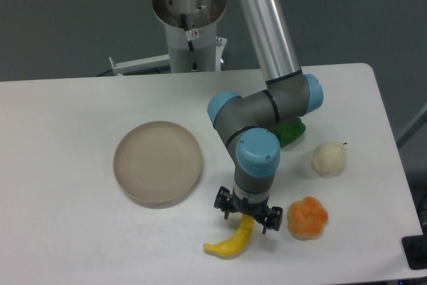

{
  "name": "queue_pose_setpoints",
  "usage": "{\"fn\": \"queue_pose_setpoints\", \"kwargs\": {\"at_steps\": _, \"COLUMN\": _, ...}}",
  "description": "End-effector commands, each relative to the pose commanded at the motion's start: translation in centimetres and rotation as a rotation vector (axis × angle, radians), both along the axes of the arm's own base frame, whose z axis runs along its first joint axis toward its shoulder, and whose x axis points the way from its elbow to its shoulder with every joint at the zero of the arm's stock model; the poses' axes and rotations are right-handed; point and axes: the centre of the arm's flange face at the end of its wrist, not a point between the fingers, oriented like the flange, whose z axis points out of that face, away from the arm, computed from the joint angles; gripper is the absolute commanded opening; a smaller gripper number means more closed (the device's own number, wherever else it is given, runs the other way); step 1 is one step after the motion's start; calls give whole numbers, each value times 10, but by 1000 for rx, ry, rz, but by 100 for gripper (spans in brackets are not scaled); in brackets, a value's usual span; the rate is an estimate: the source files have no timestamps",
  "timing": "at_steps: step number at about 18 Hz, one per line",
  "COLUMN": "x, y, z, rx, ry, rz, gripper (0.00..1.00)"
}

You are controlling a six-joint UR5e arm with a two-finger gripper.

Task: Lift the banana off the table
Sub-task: 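Lower the gripper onto the banana and close the fingers on it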

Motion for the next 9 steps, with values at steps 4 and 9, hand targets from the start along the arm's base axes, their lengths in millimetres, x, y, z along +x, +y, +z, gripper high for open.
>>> {"fn": "queue_pose_setpoints", "kwargs": {"at_steps": 4, "x": 5, "y": 0, "z": -6, "rx": -11, "ry": -2, "rz": -7, "gripper": 100}}
{"fn": "queue_pose_setpoints", "kwargs": {"at_steps": 9, "x": 9, "y": 2, "z": -5, "rx": -10, "ry": 0, "rz": -25, "gripper": 46}}
